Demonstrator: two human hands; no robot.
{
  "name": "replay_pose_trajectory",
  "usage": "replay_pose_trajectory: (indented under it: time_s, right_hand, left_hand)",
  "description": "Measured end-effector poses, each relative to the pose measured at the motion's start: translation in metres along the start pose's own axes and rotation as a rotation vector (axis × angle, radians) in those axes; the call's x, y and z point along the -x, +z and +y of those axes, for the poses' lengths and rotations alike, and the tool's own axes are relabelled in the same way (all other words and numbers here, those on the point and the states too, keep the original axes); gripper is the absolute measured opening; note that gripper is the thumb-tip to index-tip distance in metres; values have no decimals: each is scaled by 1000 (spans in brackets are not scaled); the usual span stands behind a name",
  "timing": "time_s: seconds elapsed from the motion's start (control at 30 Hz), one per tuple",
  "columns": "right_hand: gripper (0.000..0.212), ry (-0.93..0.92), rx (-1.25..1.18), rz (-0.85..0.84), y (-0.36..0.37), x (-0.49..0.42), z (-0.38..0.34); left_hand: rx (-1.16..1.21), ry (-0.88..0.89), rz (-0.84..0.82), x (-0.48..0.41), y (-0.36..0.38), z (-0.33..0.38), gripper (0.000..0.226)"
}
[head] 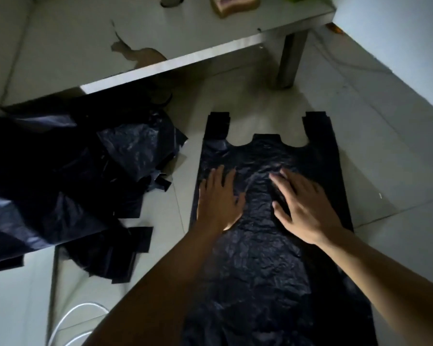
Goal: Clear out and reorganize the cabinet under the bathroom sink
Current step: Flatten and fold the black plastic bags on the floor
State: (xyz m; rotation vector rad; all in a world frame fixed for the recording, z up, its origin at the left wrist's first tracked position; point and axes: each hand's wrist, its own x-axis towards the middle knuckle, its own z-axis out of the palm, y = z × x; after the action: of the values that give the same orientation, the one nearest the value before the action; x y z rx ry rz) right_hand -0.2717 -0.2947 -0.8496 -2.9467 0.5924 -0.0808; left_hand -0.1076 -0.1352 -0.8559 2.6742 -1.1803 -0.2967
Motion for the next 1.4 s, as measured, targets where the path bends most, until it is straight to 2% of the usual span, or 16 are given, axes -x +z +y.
replay_pose_trajectory:
  time_s: [0.07, 0.17, 0.23, 0.3, 0.37, 0.43, 0.5, 0.6, 0.7, 0.83, 0.93, 1.0, 1.07, 1.13, 1.27, 1.4]
  right_hand:
    - [60, -28, 27, -71, 2, 4, -9]
    - [59, 43, 66, -229, -14, -11, -15]
    - [59, 56, 120, -369, -34, -29, -28]
    - [59, 60, 101, -454, -53, -45, -44]
    - [56, 42, 5, -460, -70, -59, -67]
    - [52, 23, -124, -443, -83, -71, -94]
    - [46, 26, -333, -418, -95, -84, -122]
    - [41, 68, -605, -365, -103, -111, -169]
    - [47, 171, -828, -341, -104, -136, -207]
    - [50, 431, -1094, -342, -99, -160, -231]
    - [51, 570, -1135, -327, -94, -172, -235]
    - [44, 628, -1210, -339, -92, -174, -233]
    - [37, 593, -1216, -322, -94, -170, -232]
    - [36, 507, -1118, -301, -94, -165, -230]
    - [42, 299, -909, -359, -85, -152, -226]
    - [39, 222, -820, -461, -86, -139, -229]
  left_hand:
    - [-1, 47, -97, 3, -10, -12, 72]
    - [47, 69, -282, -7, -45, -18, 64]
    - [55, 84, -252, -4, -78, -21, 46]
    - [61, 78, -145, 0, -111, -33, 29]
    - [-13, 18, -68, 6, -149, -54, 24]
    - [-126, -128, -21, 12, -187, -79, 31]
    - [-220, -266, 8, 18, -216, -105, 35]
    - [-396, -369, 157, 35, -239, -138, 37]
    - [-504, -421, 220, 51, -243, -164, 47]
    - [-506, -442, 254, 62, -245, -193, 43]
    - [-519, -446, 314, 63, -247, -205, 35]
    - [-552, -464, 308, 61, -249, -206, 37]
    - [-576, -456, 340, 59, -251, -206, 36]
    - [-579, -418, 420, 59, -254, -204, 25]
    - [-506, -347, 605, 55, -279, -205, 12]
    - [-151, -400, 771, 50, -323, -187, 12]
